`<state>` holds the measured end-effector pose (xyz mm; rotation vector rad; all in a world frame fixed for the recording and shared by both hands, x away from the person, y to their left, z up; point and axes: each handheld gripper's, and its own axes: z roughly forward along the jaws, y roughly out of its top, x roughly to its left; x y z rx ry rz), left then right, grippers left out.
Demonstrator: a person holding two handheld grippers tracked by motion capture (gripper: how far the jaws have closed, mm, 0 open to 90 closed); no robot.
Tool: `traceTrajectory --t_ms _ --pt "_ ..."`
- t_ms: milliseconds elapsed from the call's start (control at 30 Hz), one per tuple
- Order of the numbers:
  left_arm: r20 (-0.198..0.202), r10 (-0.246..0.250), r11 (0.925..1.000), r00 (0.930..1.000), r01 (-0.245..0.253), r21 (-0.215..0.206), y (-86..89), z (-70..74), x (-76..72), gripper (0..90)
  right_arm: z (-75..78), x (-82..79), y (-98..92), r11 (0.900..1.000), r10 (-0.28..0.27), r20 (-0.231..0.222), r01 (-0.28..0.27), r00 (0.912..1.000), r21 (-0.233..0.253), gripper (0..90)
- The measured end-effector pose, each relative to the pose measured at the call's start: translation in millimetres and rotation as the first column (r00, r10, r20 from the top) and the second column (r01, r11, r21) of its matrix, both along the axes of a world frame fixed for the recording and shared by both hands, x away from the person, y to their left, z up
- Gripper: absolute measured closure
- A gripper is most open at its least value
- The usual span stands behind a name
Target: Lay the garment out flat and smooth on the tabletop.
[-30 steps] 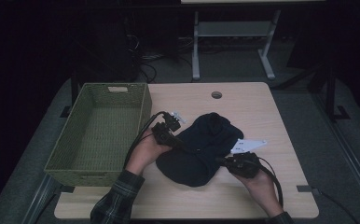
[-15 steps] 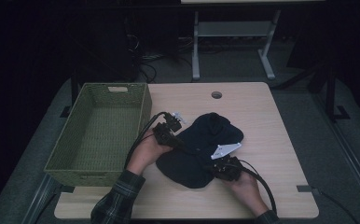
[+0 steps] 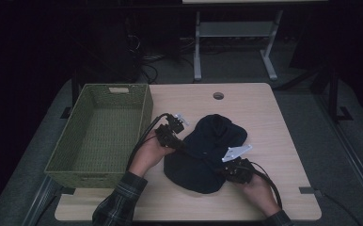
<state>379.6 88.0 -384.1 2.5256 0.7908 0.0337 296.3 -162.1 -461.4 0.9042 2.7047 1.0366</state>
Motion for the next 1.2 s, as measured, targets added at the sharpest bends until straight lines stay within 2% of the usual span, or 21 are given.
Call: traceTrajectory --t_ms 300,467,533,567,667,733,800,1000,1100,1200 --pt "0.006 -0.022 0.9997 0.9997 0.022 0.010 -15.3 -9.2 -2.7 87.7 1.9 -1.4 -24.5 0.999 0.030 -0.016 -0.030 0.9994 -0.022 90.0" --pt "0.010 -0.050 0.9987 0.9987 0.050 0.009 -31.6 -23.4 -5.3 87.7 2.1 -2.5 -35.9 0.998 0.059 -0.028 -0.059 0.9979 -0.017 90.0" --pt "-0.001 -0.058 0.9981 0.9983 0.058 0.024 -37.8 -32.8 -5.4 88.2 2.3 -2.5 -39.7 0.998 0.063 -0.039 -0.064 0.9972 -0.014 90.0" --pt "-0.006 -0.072 0.9960 0.9974 0.073 0.051 -39.4 -36.9 -4.3 88.4 2.1 -2.0 -41.4 0.997 0.071 -0.040 -0.072 0.9967 -0.013 90.0" --pt "-0.021 -0.062 0.9956 0.9978 0.064 0.070 -43.3 -49.9 -2.9 89.9 3.0 -1.7 -44.6 0.997 0.075 -0.047 -0.076 0.9960 -0.023 90.0" --pt "-0.027 -0.069 0.9924 0.9973 0.071 0.101 -43.1 -55.9 -1.5 90.0 3.2 -1.1 -46.2 0.997 0.077 -0.052 -0.078 0.9957 -0.025 90.0" --pt "-0.040 -0.070 0.9933 0.9968 0.073 0.089 -41.2 -56.5 -1.5 90.0 3.7 -1.0 -47.5 0.997 0.071 -0.054 -0.073 0.9960 -0.032 90.0" --pt "-0.051 -0.083 0.9909 0.9952 0.088 0.102 -35.5 -56.4 -7.3 90.0 4.9 -0.7 -57.4 0.998 0.018 -0.060 -0.021 0.9980 -0.055 90.0" --pt "-0.059 -0.072 0.9941 0.9957 0.076 0.077 -33.3 -57.6 -12.8 90.0 4.6 -0.1 -63.1 0.999 -0.009 -0.073 0.005 0.9973 -0.052 90.0" --pt "-0.053 -0.070 0.9944 0.9961 0.074 0.076 -31.2 -57.7 -22.9 90.0 5.7 -1.8 -64.3 0.998 -0.016 -0.072 0.012 0.9973 -0.066 90.0"
